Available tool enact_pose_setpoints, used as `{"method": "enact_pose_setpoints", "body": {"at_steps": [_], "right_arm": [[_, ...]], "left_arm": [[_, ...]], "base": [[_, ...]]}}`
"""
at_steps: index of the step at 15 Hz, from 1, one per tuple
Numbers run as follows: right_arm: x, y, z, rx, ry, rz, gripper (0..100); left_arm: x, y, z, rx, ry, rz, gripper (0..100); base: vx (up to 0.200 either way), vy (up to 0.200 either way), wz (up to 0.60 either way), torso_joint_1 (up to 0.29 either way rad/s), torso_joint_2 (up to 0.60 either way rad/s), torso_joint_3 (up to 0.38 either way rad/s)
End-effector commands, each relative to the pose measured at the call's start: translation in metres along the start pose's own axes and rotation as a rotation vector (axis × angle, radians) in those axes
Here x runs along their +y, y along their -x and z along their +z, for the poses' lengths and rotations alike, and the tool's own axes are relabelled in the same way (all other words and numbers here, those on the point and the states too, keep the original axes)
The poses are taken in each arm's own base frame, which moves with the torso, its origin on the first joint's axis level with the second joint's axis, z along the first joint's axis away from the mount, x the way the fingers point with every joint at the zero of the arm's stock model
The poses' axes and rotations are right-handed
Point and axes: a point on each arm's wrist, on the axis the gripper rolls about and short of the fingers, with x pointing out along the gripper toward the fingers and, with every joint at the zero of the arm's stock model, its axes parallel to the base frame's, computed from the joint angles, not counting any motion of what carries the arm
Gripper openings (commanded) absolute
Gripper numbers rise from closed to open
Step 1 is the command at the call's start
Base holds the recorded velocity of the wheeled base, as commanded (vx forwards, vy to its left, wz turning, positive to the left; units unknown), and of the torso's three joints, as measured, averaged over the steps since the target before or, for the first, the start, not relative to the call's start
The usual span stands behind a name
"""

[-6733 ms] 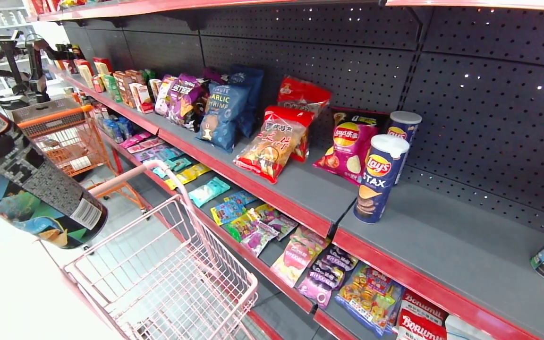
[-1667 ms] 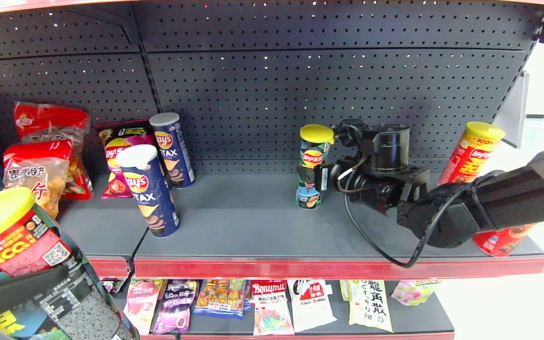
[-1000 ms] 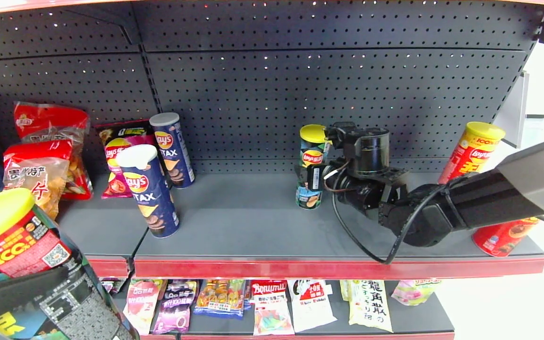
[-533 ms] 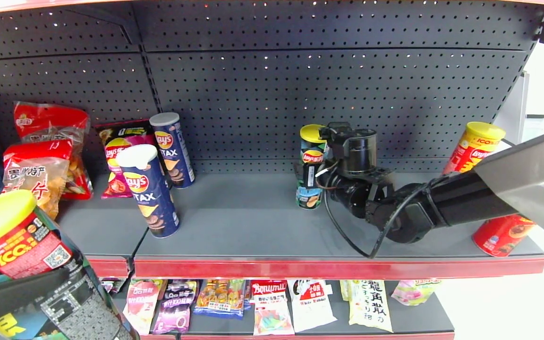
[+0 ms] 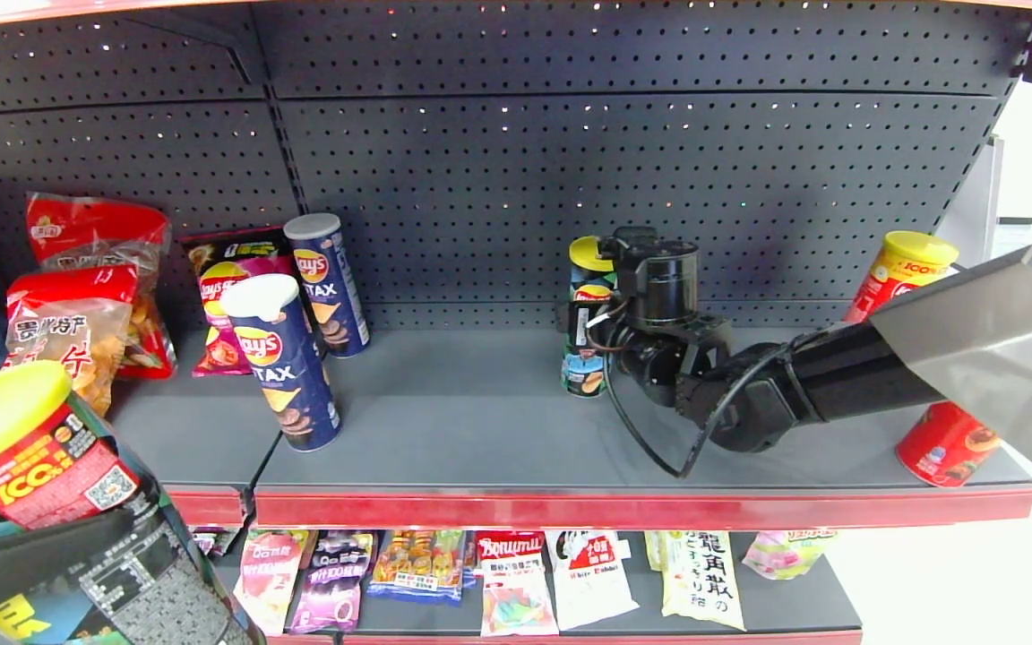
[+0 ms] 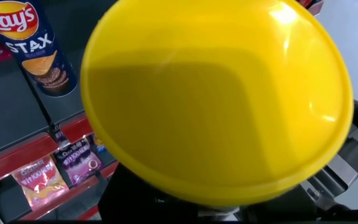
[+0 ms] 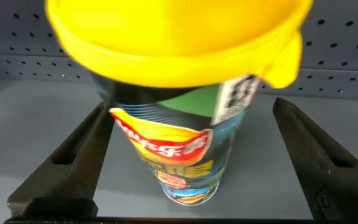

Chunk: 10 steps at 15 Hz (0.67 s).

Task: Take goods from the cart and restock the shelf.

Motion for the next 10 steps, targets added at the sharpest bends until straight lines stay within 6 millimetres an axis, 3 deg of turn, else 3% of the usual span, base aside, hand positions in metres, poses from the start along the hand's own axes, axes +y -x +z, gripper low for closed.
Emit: {"method": "enact_pose_setpoints", "body": {"at_steps": [1, 10], "right_arm": [[0.0024, -0.0021, 0.0008, -0.008, -0.003, -0.008, 100], [0.0115, -0.0069, 0.0006, -0.027, -0.001, -0.051, 100]], "left_arm": [[0.0003, -0.0004, -0.0003, 0.002, 0.002, 0.001, 0], [0.0000, 0.0001, 0.0001, 0.000, 0.000, 0.001, 0]], "base": [[0.000, 0.000, 0.00, 0.000, 0.00, 0.000], [0.000, 0.000, 0.00, 0.000, 0.00, 0.000]]}}
